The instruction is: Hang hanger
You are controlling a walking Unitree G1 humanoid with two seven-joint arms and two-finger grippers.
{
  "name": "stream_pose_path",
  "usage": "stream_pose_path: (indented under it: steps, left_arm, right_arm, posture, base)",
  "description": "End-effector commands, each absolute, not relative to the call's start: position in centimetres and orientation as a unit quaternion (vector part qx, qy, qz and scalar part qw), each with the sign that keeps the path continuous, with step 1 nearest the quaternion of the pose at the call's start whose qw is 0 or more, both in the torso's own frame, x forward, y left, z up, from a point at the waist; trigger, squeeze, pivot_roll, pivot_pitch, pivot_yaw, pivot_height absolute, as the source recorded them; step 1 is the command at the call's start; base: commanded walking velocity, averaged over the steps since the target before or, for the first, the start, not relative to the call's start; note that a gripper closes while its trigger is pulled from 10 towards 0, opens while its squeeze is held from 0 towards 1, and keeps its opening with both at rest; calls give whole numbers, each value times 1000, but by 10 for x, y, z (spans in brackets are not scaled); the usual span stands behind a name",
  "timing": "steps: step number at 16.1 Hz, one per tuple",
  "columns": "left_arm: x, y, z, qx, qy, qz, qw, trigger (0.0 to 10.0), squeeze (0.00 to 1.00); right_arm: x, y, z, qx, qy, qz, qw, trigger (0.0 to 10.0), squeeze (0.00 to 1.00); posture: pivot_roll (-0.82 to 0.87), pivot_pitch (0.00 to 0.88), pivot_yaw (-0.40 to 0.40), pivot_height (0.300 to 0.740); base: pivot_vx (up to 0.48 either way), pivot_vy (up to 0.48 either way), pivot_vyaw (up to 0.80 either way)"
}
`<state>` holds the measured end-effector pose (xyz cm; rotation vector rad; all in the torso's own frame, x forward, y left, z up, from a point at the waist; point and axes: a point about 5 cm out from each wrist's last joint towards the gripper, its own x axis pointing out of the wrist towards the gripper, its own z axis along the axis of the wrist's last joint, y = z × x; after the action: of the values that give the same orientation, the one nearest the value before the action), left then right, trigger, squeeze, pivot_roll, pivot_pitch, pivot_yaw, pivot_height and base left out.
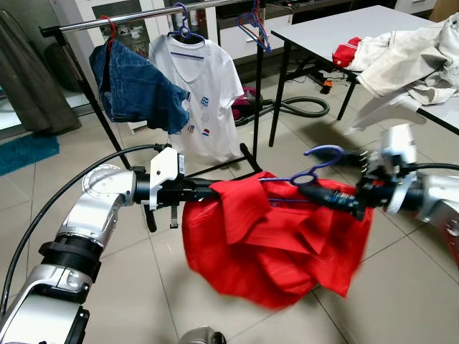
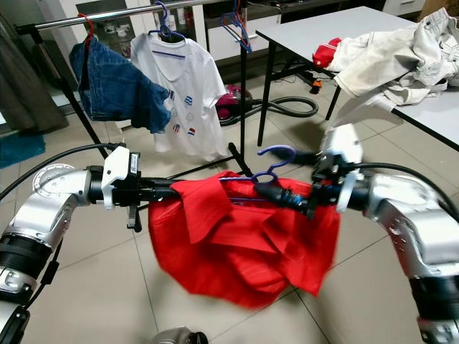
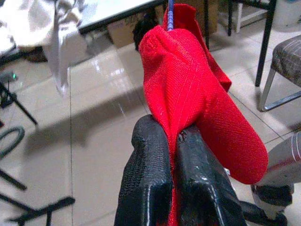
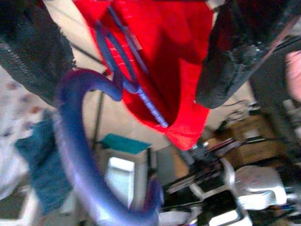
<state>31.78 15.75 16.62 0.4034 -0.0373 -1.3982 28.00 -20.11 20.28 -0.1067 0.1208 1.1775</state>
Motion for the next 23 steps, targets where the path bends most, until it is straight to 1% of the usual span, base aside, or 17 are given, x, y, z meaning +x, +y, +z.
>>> stream_pose_path:
  steps: [1, 3, 5, 8, 17, 23]
  left_arm:
    - [317, 156, 176, 188, -48, -642, 742, 0, 0]
    - [317, 153, 179, 189, -56, -646, 737, 0, 0]
    - [316, 153, 180, 193, -55, -647, 735, 0, 0]
    - [318, 158, 181, 194, -57, -637, 744, 0, 0]
    - [323, 158, 185, 189, -68, -625, 755, 0, 0]
    - [329, 161, 189, 177, -71, -612, 768, 0, 0]
  right_arm:
    - [282, -199, 203, -51, 73, 573, 815, 0, 0]
    - [291, -198, 198, -61, 94, 577, 809, 0, 0]
    - [296, -196, 202, -50, 92, 586, 803, 0, 0]
    - [295, -197, 201, -51, 112, 603, 788, 0, 0]
    - [291, -202, 203, -20, 123, 625, 770, 0, 0]
    - [291, -201, 206, -25, 124, 626, 769, 0, 0]
  posture:
    - [-18, 0, 87, 740]
    - [-14, 0, 83, 740]
    - [-9, 0, 78, 740]
    - [-10, 0, 76, 740]
    - [-22, 0, 82, 740]
    - [-36, 0, 85, 740]
  base:
    - [0, 0, 0]
    - [0, 0, 0]
    - [0, 0, 0]
    - [0, 0, 0]
    - [0, 0, 0]
    - [0, 0, 0]
